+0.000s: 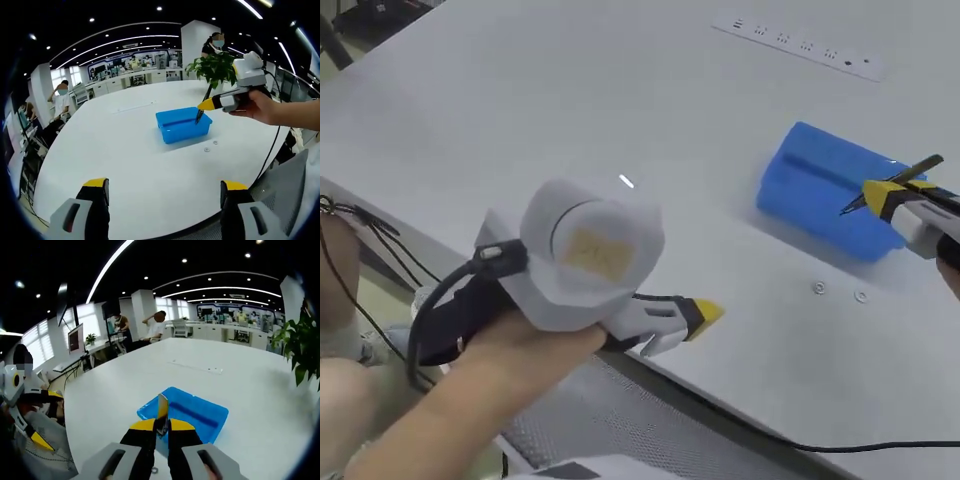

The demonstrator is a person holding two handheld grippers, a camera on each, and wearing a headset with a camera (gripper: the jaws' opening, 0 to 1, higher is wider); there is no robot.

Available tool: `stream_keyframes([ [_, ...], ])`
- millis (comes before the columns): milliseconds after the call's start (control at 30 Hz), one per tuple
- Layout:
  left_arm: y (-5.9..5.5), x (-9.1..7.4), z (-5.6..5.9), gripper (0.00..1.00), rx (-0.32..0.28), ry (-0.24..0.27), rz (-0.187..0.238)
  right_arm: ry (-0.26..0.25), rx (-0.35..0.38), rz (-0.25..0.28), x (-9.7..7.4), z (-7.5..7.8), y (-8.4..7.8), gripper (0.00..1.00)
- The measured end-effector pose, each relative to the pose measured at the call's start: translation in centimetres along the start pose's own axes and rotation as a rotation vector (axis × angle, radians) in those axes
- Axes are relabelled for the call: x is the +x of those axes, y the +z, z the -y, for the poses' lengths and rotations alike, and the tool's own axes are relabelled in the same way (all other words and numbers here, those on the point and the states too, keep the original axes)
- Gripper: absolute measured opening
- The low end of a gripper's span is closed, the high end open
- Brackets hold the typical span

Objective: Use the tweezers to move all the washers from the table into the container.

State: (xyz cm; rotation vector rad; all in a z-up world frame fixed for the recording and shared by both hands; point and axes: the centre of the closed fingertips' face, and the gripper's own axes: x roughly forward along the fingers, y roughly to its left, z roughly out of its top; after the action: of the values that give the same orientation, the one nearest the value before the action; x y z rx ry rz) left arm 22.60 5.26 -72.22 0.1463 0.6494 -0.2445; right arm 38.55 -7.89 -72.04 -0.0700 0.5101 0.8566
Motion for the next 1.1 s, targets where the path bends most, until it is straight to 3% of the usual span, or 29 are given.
stream_keyframes([
  [267,0.0,0.0,-0.2,0.94,-0.002,0.001,0.001,0.009,0.010,-0.060,-0.8,-1.0,-3.0,0.05],
  [533,-0.1,0.0,-0.1,0.94,-0.001,0.000,-0.002,0.008,0.003,-0.125,-0.6,-1.3,-6.0,0.05],
  [933,-0.2,0.1,-0.1,0.93,-0.001,0.009,-0.001,0.007,0.001,-0.161,0.0,-1.1,-7.2,0.05],
  [967,-0.2,0.1,-0.1,0.93,-0.002,0.007,-0.002,0.006,0.007,-0.141,-0.1,-1.2,-6.8,0.05],
  [1100,-0.2,0.1,-0.1,0.93,0.001,0.008,-0.004,0.010,0.015,-0.151,-0.2,-1.4,-6.9,0.05],
])
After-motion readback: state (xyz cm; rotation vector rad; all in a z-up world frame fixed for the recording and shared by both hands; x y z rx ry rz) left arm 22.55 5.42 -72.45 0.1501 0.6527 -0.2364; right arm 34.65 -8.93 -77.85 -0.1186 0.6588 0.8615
